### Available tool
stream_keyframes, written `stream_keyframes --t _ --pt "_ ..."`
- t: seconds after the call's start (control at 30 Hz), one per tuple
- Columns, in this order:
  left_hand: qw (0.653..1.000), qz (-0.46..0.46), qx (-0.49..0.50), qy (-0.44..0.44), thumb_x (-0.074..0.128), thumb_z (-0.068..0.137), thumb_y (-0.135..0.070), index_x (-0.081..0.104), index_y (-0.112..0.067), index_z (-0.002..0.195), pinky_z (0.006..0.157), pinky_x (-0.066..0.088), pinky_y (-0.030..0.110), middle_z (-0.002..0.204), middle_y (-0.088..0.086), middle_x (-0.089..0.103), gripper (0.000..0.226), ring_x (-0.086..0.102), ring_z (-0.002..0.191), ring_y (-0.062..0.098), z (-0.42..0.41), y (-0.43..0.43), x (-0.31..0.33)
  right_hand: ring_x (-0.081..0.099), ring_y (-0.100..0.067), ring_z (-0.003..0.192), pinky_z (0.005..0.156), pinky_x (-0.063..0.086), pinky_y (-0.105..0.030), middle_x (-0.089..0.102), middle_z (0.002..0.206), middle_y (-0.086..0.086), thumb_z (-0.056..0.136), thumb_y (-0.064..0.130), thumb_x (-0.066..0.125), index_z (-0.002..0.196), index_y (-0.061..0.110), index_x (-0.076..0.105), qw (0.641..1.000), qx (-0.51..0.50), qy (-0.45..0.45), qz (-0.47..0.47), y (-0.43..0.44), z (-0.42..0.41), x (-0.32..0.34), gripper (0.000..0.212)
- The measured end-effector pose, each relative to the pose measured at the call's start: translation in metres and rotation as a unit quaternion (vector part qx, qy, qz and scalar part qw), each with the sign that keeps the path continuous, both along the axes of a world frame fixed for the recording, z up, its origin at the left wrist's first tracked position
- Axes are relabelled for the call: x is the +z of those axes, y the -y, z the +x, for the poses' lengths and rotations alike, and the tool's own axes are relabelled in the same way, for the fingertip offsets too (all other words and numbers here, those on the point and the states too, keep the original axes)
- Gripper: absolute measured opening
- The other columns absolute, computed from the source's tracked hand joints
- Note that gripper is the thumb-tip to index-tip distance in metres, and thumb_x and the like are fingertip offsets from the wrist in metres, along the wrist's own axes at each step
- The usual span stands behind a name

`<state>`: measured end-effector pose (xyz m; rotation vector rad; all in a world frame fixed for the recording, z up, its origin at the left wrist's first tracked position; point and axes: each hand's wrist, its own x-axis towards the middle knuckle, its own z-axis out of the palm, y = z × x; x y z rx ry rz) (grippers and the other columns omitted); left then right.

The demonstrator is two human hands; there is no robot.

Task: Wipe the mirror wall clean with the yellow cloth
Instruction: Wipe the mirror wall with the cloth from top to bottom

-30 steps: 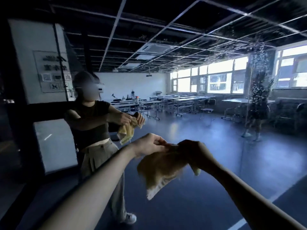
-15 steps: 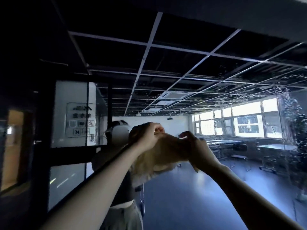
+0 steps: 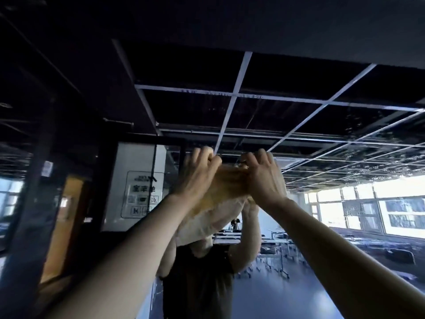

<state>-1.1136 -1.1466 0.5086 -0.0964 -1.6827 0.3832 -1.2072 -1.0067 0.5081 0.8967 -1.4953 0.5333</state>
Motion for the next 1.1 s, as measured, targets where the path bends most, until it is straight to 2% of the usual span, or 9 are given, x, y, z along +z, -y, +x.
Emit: stream_keyframes --t 0.13,0.27,0.33,0.4,0.57,0.7,0.83,0.97,1.1 --pt "0.995 -0.044 0.058 0.070 0.058 0.085 -0.006 0.062 -0.007 0.109 0.074 0.047 0.027 0.112 0.008 0.057 0.024 0.055 0.100 0.023 -0.006 0.002 -0.013 0.048 -0.023 0.085 0.064 0.053 -0.036 0.058 0.094 -0.010 0.084 0.019 0.041 0.108 0.009 0.064 0.979 0.058 -0.168 0.098 0.013 -0.025 -0.014 0.035" --pt "0.996 -0.026 -0.019 0.082 0.039 0.094 -0.011 0.052 -0.003 0.125 0.103 0.041 0.031 0.127 0.014 0.058 0.035 0.046 0.117 0.016 -0.001 0.032 -0.030 0.054 -0.023 0.114 0.079 0.055 -0.039 0.059 0.127 -0.008 0.088 0.013 0.044 0.128 0.006 0.054 0.948 0.056 -0.256 0.179 0.011 -0.047 -0.014 0.042" --pt "0.994 -0.003 -0.035 0.106 0.047 0.094 -0.011 0.046 -0.003 0.129 0.109 0.020 0.010 0.135 0.008 0.050 0.035 0.037 0.124 0.005 0.010 0.049 -0.041 0.052 -0.023 0.122 0.096 0.047 -0.044 0.059 0.129 -0.009 0.085 0.011 0.057 0.127 0.006 0.056 0.924 0.067 -0.302 0.223 0.010 -0.050 -0.013 0.043" --pt "0.991 0.035 -0.072 0.107 0.051 0.094 -0.011 0.045 -0.003 0.127 0.102 0.022 0.001 0.138 -0.007 0.039 0.035 0.035 0.124 0.000 0.016 0.053 -0.044 0.046 -0.022 0.128 0.107 0.031 -0.049 0.060 0.129 -0.009 0.083 0.020 0.055 0.122 0.005 0.061 0.926 0.097 -0.289 0.225 0.018 -0.043 -0.014 0.043" --pt "0.984 0.064 -0.114 0.119 0.043 0.096 -0.010 0.035 -0.008 0.129 0.106 0.035 0.022 0.141 0.004 0.039 0.034 0.041 0.128 0.012 0.016 0.048 -0.040 0.030 -0.024 0.139 0.110 0.020 -0.052 0.039 0.148 -0.007 0.085 0.064 0.037 0.143 0.014 0.040 0.962 0.076 -0.191 0.180 0.054 -0.016 -0.046 0.076" --pt "0.987 0.037 -0.046 0.147 0.042 0.096 -0.008 0.029 -0.012 0.136 0.097 0.040 0.022 0.141 0.007 0.039 0.042 0.047 0.122 0.016 0.029 0.051 -0.037 0.034 -0.028 0.137 0.106 0.023 -0.059 0.036 0.150 0.002 0.088 0.047 0.040 0.145 0.032 0.029 0.946 0.015 -0.272 0.174 0.062 -0.023 -0.045 0.060" --pt "0.993 -0.014 0.034 0.109 0.043 0.097 -0.015 0.039 -0.012 0.136 0.105 0.031 0.026 0.149 0.000 0.032 0.039 0.035 0.132 0.015 0.031 0.053 -0.013 0.045 -0.028 0.131 0.106 0.029 -0.046 0.048 0.142 -0.001 0.091 0.037 0.037 0.142 0.026 0.040 0.946 0.020 -0.279 0.162 0.063 -0.028 -0.013 0.052" --pt "0.996 -0.012 0.086 0.000 0.048 0.091 -0.010 0.059 -0.005 0.107 0.094 0.037 0.036 0.112 0.006 0.052 0.020 0.044 0.109 0.026 0.028 0.049 0.056 0.047 -0.026 0.130 0.110 0.028 -0.038 0.052 0.139 -0.003 0.094 0.033 0.033 0.137 0.019 0.049 0.973 0.044 -0.207 0.091 0.075 -0.013 0.044 0.049" --pt "0.987 0.083 0.123 -0.068 0.046 0.093 -0.010 0.056 -0.009 0.122 0.088 0.045 0.031 0.118 0.008 0.057 0.031 0.052 0.111 0.024 0.007 0.032 0.084 0.032 -0.019 0.139 0.114 0.017 -0.032 0.045 0.144 -0.005 0.093 0.038 0.020 0.142 0.014 0.041 0.988 0.082 -0.110 0.075 0.083 0.002 0.079 0.058"
